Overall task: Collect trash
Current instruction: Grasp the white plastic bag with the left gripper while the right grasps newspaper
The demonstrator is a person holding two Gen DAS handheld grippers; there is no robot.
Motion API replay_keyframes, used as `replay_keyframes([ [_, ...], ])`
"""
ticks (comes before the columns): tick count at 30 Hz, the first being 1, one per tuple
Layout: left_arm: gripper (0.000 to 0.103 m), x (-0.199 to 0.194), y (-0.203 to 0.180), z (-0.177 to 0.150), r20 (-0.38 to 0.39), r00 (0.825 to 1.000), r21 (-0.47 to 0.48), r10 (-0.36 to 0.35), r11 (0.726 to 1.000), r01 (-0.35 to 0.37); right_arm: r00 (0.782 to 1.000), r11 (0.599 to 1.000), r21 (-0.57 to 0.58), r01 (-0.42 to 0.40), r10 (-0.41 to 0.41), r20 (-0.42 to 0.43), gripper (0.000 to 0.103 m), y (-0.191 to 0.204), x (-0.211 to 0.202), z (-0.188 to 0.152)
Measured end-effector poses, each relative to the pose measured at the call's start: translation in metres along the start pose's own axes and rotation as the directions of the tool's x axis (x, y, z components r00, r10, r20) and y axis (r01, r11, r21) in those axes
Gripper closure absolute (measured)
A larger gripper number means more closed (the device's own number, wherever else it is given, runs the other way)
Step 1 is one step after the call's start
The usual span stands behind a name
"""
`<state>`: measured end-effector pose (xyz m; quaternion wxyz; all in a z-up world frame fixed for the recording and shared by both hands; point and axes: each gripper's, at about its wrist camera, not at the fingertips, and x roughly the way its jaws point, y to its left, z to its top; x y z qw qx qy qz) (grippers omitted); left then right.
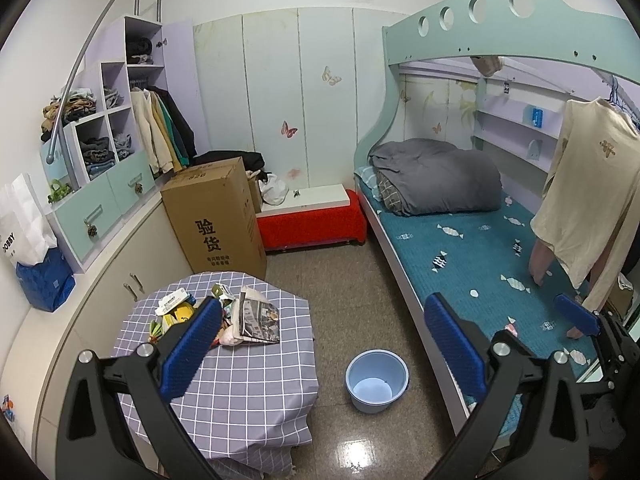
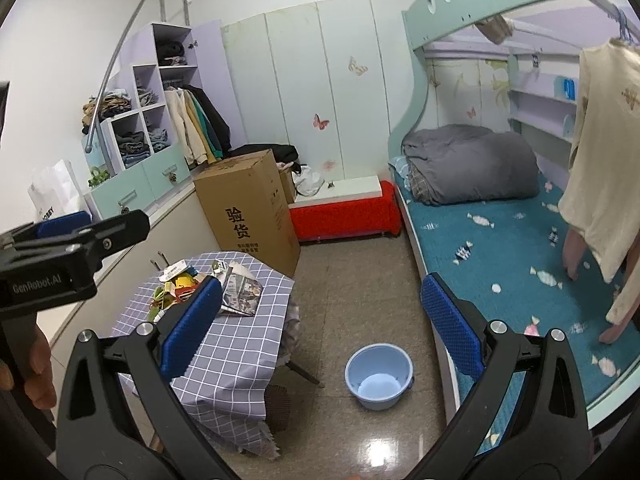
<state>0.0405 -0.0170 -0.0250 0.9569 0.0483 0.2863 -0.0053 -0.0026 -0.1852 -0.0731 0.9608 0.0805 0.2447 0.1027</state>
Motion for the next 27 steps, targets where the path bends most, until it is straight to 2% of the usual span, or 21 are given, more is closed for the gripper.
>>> replay_keyframes([
  [2,0.004,0.003,0.000,0.001,-0.008,1.000,-0.003,0.001,1.000,-0.001,1.000,1.000,0.016,0.018,-0.018,-0.017,0.006,-0.003,0.004,0.000],
  [11,0.004,0.025,0.005,-0.001,-0.066,0.998,-0.008,0.014,1.000,-0.014,0.998,0.999,0.047,-0.017,0.019,-0.060,0.006,-0.006,0.027,0.003],
  [18,0.004,0.063,0.027,-0.007,-0.151,0.988,-0.037,0.015,0.999,-0.020,0.990,0.998,0.050,-0.031,0.037,-0.133,0.006,0.005,0.065,-0.001],
  [23,0.004,0.109,0.055,-0.021,-0.247,0.969,-0.084,-0.019,0.996,-0.002,0.974,0.999,0.035,-0.029,0.036,-0.226,0.006,0.024,0.116,-0.010],
  [27,0.004,0.158,0.099,-0.043,-0.335,0.941,-0.154,-0.058,0.988,0.006,0.951,1.000,0.015,-0.027,0.030,-0.306,0.006,0.045,0.161,-0.021],
])
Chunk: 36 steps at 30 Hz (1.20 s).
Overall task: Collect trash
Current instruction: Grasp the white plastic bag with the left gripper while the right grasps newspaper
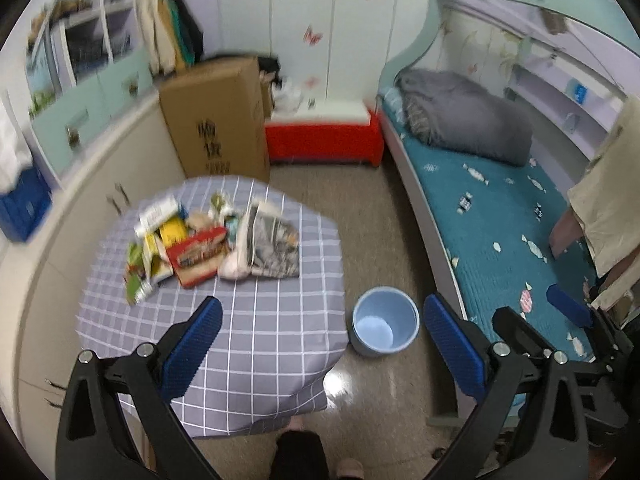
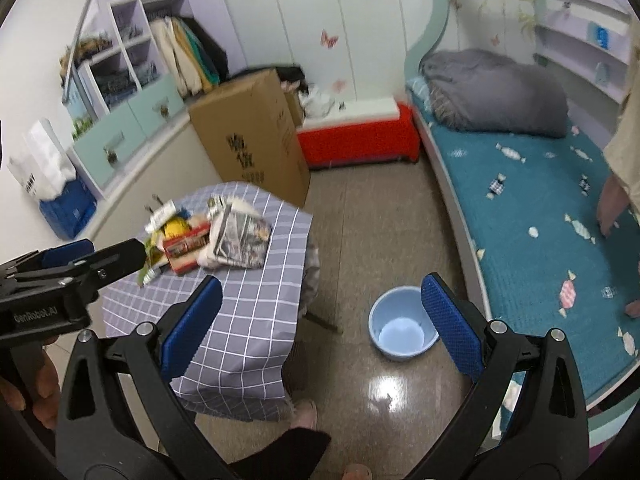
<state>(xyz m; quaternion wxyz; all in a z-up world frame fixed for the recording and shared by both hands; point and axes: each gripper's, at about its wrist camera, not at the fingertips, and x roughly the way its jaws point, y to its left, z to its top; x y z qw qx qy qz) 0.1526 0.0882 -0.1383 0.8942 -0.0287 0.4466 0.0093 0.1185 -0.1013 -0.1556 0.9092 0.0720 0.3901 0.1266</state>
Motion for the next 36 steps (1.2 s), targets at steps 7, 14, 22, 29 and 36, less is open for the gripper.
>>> replay_keyframes([
  [7,0.005,0.085,0.098,0.010,-0.144,0.988,-0.155,-0.046,0.988,0.023,0.987,1.000,-0.001,-0.006,0.006,-0.161,0.006,0.043,0.099,0.007],
  [14,0.021,0.147,0.156,0.029,-0.220,0.973,-0.196,-0.067,0.980,0.023,0.971,1.000,-0.002,0.002,-0.002,-0.237,0.006,0.082,0.185,0.026],
  [22,0.024,0.184,0.201,0.050,-0.225,0.972,-0.129,0.071,0.986,-0.101,0.956,1.000,0.018,0.016,-0.010,-0.292,0.006,0.131,0.262,0.048],
  [29,0.024,0.208,0.235,0.064,-0.244,0.963,-0.114,0.115,0.983,-0.146,0.933,0.996,-0.069,0.062,-0.082,-0.351,0.006,0.183,0.337,0.057],
  [36,0.024,0.223,0.235,0.068,-0.248,0.968,-0.104,0.025,0.993,-0.052,0.903,0.997,-0.005,0.078,-0.073,-0.423,0.039,0.167,0.373,0.061],
])
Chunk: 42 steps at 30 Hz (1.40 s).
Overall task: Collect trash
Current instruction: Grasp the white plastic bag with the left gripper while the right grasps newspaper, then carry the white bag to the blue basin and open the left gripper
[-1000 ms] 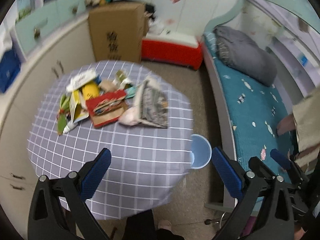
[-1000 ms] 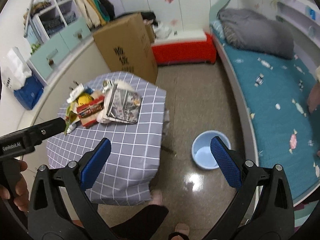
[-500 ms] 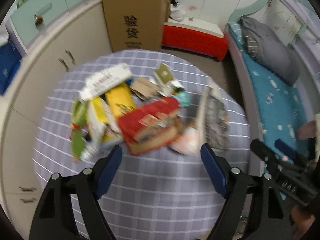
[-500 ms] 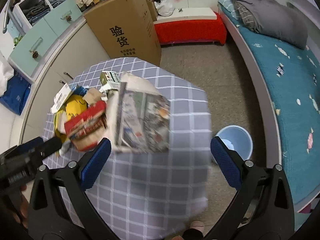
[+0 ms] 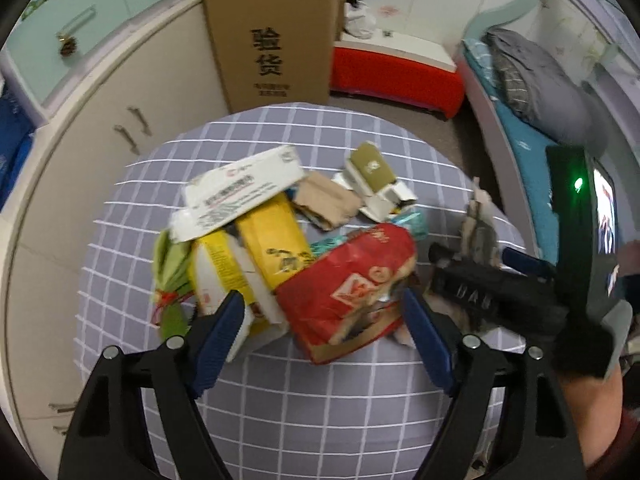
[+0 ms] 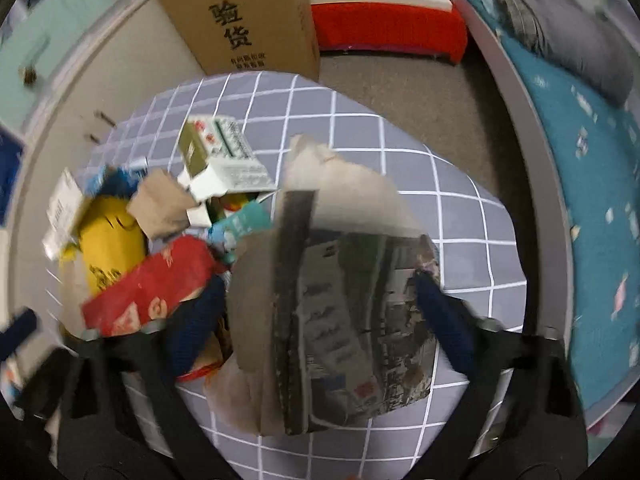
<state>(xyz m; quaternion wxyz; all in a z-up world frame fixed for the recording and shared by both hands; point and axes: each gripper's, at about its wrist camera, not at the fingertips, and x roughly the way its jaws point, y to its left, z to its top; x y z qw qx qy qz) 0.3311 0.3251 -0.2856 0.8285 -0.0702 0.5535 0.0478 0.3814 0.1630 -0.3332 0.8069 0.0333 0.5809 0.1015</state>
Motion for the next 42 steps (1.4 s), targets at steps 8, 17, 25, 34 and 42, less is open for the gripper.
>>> replay_keyframes([
  [8,0.024,0.020,-0.058,-0.002,-0.068,0.989,0.132,-0.133,0.981,0.141,0.985,0.970,0.172,-0.170,0.171,0.006,0.072,-0.065,-0.032,0.001],
  [17,0.044,0.071,-0.106,-0.014,-0.200,0.979,0.236,-0.028,0.969,0.076,0.955,0.941,0.169,-0.295,0.296,0.019,0.086,-0.098,-0.050,0.005],
  [25,0.075,0.052,-0.133,-0.007,-0.153,0.988,0.135,-0.014,0.990,0.035,0.932,0.926,0.113,-0.361,0.361,0.024,0.098,-0.139,-0.073,0.012],
  [34,0.077,0.027,-0.221,0.004,-0.104,0.990,0.084,-0.100,0.990,0.109,0.938,0.931,0.125,-0.343,0.334,0.089,0.100,-0.238,-0.117,0.010],
  [42,0.077,0.054,-0.310,-0.004,-0.167,0.973,0.121,-0.159,0.976,0.180,0.973,0.962,0.145,-0.230,0.225,0.052,0.096,-0.316,-0.102,0.003],
])
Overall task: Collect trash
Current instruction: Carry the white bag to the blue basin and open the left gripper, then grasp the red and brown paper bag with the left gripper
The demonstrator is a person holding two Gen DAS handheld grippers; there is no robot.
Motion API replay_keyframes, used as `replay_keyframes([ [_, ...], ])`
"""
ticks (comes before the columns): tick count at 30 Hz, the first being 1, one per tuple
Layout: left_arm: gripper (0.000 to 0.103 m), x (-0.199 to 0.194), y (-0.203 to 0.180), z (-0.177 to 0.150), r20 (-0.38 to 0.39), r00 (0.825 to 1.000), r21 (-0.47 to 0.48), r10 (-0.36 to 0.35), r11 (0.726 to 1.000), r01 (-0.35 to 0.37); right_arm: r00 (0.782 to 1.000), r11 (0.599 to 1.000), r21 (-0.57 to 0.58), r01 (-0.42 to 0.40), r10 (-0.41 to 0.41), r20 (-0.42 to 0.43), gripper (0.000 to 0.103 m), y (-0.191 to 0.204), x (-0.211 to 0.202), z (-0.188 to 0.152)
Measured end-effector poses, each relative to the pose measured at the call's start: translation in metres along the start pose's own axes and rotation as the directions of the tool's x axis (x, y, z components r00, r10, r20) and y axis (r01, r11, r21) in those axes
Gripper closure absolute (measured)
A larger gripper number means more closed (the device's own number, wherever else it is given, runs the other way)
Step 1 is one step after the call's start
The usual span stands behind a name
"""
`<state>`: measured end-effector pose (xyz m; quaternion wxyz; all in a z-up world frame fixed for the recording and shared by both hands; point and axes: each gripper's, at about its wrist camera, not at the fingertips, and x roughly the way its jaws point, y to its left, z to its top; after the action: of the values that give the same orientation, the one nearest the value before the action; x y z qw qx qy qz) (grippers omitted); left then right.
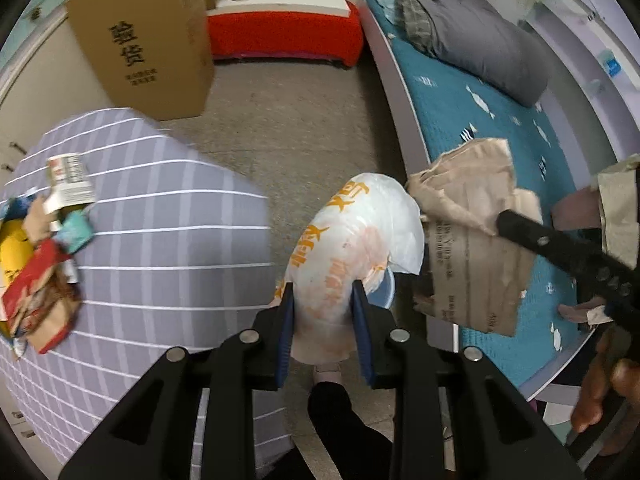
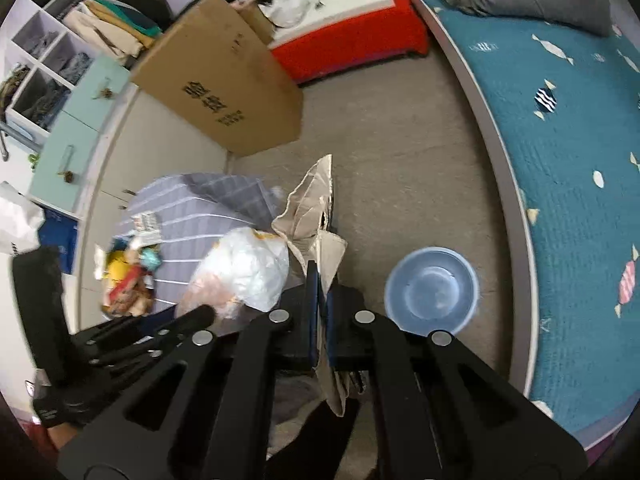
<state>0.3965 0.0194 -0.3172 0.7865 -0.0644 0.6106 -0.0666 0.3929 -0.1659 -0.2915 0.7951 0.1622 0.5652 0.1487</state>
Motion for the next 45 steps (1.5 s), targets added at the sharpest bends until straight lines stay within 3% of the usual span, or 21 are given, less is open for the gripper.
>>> replay_keyframes([
  [1,0.077,0.006,-0.008,0.001,-0.010,1.000,0.007,0.001,1.000,-0.001,1.000,1.000,0.013,0.005,-0.004,-0.025,0.096,-0.009,0.007,0.000],
  [2,0.077,0.011,-0.014,0.001,-0.018,1.000,0.016,0.005,1.000,-0.005,0.999,0.999,0.031,0.025,-0.024,-0.029,0.082,-0.019,0.013,0.000],
  [3,0.077,0.015,-0.019,0.001,-0.025,1.000,0.021,0.007,1.000,-0.006,0.999,0.999,0.031,0.044,-0.043,-0.029,0.050,-0.025,0.014,-0.001],
  [4,0.077,0.020,-0.022,0.002,-0.033,0.999,0.024,0.008,1.000,-0.007,0.997,0.997,0.029,0.069,-0.068,-0.031,0.036,-0.033,0.018,-0.002],
  [5,0.077,0.025,-0.026,0.003,-0.043,0.999,0.023,0.007,1.000,-0.006,0.997,0.997,0.033,0.075,-0.074,-0.031,0.033,-0.036,0.019,-0.005],
  [8,0.077,0.036,-0.035,0.004,-0.066,0.998,0.027,0.007,1.000,-0.006,0.995,0.996,0.048,0.073,-0.070,-0.065,0.033,-0.047,0.023,-0.013],
  [11,0.077,0.045,-0.046,0.004,-0.084,0.996,0.037,0.005,0.999,-0.002,0.995,0.995,0.052,0.086,-0.084,-0.045,0.033,-0.054,0.010,-0.018],
  [18,0.076,0.051,-0.074,0.008,-0.103,0.995,0.091,-0.017,0.995,0.027,0.977,0.980,0.009,0.200,-0.200,0.075,0.031,-0.057,-0.030,-0.023],
  [24,0.074,0.051,-0.101,0.010,-0.110,0.993,0.148,-0.030,0.988,0.046,0.959,0.971,0.055,0.233,-0.239,0.154,0.027,-0.072,-0.059,-0.021],
  [27,0.068,0.049,-0.112,0.012,-0.110,0.993,0.171,-0.046,0.983,0.064,0.952,0.969,0.082,0.233,-0.244,0.182,0.026,-0.078,-0.071,-0.022],
  [29,0.043,0.046,-0.117,0.013,-0.096,0.994,0.173,-0.045,0.983,0.061,0.949,0.967,0.092,0.238,-0.252,0.191,0.026,-0.078,-0.074,-0.024],
  [31,0.030,0.043,-0.117,0.011,-0.089,0.995,0.163,-0.042,0.985,0.056,0.948,0.966,0.100,0.237,-0.253,0.195,0.026,-0.081,-0.078,-0.026],
  [38,0.030,0.030,-0.108,0.006,-0.074,0.996,0.134,-0.044,0.989,0.054,0.949,0.966,0.105,0.236,-0.253,0.186,0.026,-0.077,-0.080,-0.032],
  [45,0.029,-0.007,-0.065,-0.003,0.000,1.000,0.055,-0.029,0.998,0.029,0.966,0.980,0.036,0.196,-0.199,0.165,0.026,-0.035,-0.063,-0.031],
])
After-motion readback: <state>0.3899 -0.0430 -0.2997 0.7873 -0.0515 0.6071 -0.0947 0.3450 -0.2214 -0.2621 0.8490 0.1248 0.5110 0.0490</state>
